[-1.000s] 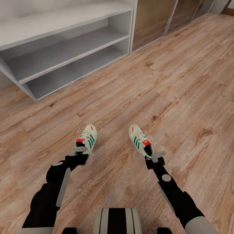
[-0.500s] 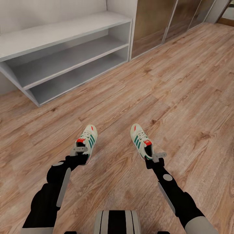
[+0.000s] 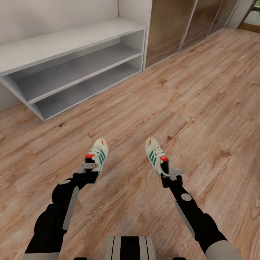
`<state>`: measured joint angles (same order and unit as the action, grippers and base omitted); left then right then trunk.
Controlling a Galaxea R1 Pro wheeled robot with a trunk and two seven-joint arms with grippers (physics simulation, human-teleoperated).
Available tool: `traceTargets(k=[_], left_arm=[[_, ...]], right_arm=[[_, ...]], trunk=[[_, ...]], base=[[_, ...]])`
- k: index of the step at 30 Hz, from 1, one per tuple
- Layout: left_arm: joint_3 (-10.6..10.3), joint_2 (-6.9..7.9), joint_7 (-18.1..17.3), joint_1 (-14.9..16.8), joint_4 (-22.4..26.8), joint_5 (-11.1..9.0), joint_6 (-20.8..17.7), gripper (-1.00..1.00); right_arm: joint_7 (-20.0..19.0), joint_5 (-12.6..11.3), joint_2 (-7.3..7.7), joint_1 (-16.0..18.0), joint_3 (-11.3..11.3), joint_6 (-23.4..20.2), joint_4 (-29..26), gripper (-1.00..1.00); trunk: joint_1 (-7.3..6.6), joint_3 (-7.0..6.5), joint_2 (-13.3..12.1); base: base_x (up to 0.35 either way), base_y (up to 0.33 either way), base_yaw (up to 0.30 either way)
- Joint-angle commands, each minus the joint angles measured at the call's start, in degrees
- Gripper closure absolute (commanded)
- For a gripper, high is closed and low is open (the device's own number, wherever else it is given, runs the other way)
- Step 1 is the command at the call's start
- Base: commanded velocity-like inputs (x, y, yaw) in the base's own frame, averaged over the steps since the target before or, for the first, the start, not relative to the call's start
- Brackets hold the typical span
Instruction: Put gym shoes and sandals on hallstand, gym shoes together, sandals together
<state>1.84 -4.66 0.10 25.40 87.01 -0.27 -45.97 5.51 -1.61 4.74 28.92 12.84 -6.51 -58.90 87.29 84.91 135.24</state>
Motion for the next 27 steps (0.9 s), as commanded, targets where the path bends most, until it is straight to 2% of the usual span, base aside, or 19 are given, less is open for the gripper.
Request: traceTargets(k=[1, 23, 27], left_arm=[[0.00, 0.00, -0.01, 0.00, 0.00, 0.01, 0.00, 1.00], [-0.01, 0.00, -0.01, 0.00, -0.06, 0.01, 0.00, 1.00], [0.00, 0.01, -0.01, 0.00, -0.08, 0.01, 0.00, 1.00]], right_arm=[[-0.07, -0.06, 0.00, -0.01, 0.01, 0.01, 0.01, 1.00], [-0.01, -0.06, 0.00, -0.01, 0.01, 0.01, -0.01, 1.00], [0.01, -0.73, 0.00, -0.01, -0.04, 0.01, 0.09, 1.00]], trunk=[[-0.23, -0.27, -0.42], [-5.06, -6.17, -9.24], [-5.94, -7.24, -10.85]], base=[[0.000, 0.000, -0.059], [0.000, 0.000, -0.006], [0.000, 0.000, 0.000]])
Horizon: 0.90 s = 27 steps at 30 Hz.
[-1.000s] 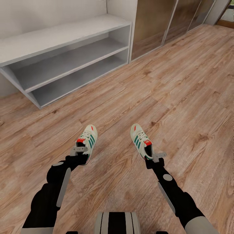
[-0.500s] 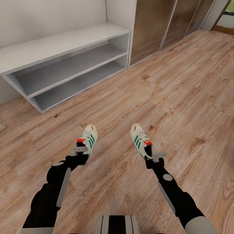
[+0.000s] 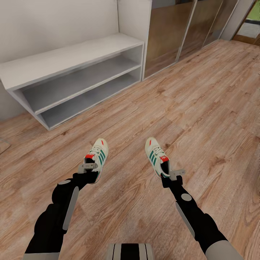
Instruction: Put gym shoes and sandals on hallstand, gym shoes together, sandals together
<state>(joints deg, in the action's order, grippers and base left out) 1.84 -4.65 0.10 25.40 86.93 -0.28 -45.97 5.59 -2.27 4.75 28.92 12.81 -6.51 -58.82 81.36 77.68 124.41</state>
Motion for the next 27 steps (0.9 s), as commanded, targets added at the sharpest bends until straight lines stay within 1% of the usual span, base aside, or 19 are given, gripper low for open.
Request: traceTargets(k=[1, 4, 10, 21, 27], left_arm=[[0.00, 0.00, -0.01, -0.02, 0.00, 0.02, 0.00, 1.00], [-0.06, 0.01, -0.01, -0.23, 0.01, 0.02, 0.00, 1.00], [-0.07, -0.01, -0.21, -0.99, 0.08, -0.30, 0.00, 1.00], [0.00, 0.07, -0.62, -1.14, -0.01, -0.68, 0.00, 1.00], [-0.03, 0.08, -0.62, -1.14, -0.01, -0.68, 0.00, 1.00]], right_arm=[[-0.09, -0.21, 0.02, 0.00, -0.03, 0.01, 0.04, 1.00], [-0.10, -0.37, 0.03, 0.00, -0.05, 0.01, 0.13, 1.00], [-0.05, -0.36, 0.01, 0.00, 0.00, 0.01, 0.16, 1.00], [-0.03, -0.36, -0.06, 0.00, 0.09, 0.01, 0.11, 1.00], [0.03, -0.36, -0.09, 0.00, 0.11, 0.01, 0.11, 1.00]], trunk=[[-0.23, -0.28, -0.42], [-0.88, -1.08, -1.62], [-0.88, -1.62, -1.62], [-0.88, -2.60, -1.62], [-0.88, -3.12, -1.62]], base=[[0.000, 0.000, 0.000], [0.000, 0.000, 0.000], [0.000, 0.000, 0.000], [0.000, 0.000, 0.002], [0.000, 0.000, 0.131]])
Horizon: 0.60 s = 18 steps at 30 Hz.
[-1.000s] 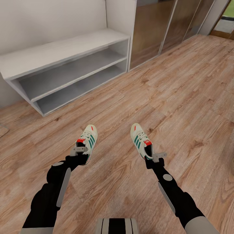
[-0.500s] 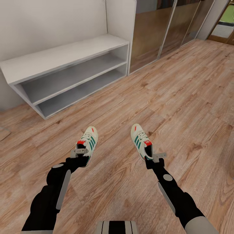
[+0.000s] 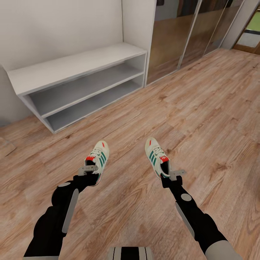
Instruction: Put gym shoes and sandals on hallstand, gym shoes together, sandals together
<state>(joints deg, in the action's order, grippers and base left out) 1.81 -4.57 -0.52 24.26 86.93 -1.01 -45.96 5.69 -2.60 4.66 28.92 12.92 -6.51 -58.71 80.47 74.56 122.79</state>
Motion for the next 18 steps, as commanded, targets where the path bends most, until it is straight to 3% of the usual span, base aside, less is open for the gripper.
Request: traceTargets(k=[1, 18], left_arm=[[0.01, 0.00, -0.01, 0.00, 0.00, 0.04, 0.00, 1.00], [-0.06, -0.05, -0.01, 0.00, 0.00, 0.04, 0.00, 1.00]], right_arm=[[-0.07, -0.04, 0.00, 0.00, 0.00, 0.01, 0.00, 1.00], [-0.06, -0.04, 0.00, 0.00, 0.00, 0.01, 0.00, 1.00]], trunk=[[0.00, -0.09, 0.00], [0.00, -1.46, 0.00]], base=[[0.000, 0.000, 0.173], [0.000, 0.000, 0.190]])
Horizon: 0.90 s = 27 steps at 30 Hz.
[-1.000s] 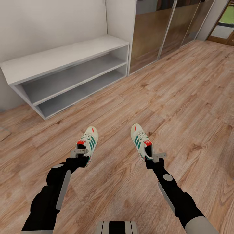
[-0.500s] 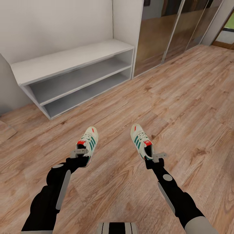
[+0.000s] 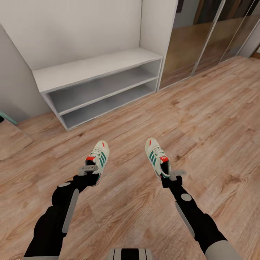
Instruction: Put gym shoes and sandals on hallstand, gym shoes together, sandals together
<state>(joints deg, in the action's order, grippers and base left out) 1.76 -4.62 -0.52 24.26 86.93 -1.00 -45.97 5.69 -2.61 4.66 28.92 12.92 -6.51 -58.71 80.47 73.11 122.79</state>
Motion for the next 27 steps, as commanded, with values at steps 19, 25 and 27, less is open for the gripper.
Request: traceTargets(k=[19, 25, 27], left_arm=[[0.00, -0.04, -0.01, 0.00, 0.00, 0.03, 0.00, 1.00], [0.00, -0.04, -0.01, -0.02, 0.00, 0.03, 0.00, 1.00], [0.00, -0.04, -0.01, -0.02, 0.00, 0.03, 0.00, 1.00]], right_arm=[[-0.07, -0.03, 0.00, 0.00, 0.00, 0.01, 0.00, 1.00], [-0.07, -0.03, 0.00, 0.00, 0.00, 0.01, 0.02, 1.00], [-0.07, -0.03, 0.00, 0.00, 0.00, 0.01, 0.01, 1.00]], trunk=[[0.00, -1.36, 0.00], [0.00, -1.78, 0.00], [0.00, -1.92, 0.00]], base=[[0.000, 0.000, 0.209], [0.000, 0.000, 0.212], [0.000, 0.000, 0.212]])
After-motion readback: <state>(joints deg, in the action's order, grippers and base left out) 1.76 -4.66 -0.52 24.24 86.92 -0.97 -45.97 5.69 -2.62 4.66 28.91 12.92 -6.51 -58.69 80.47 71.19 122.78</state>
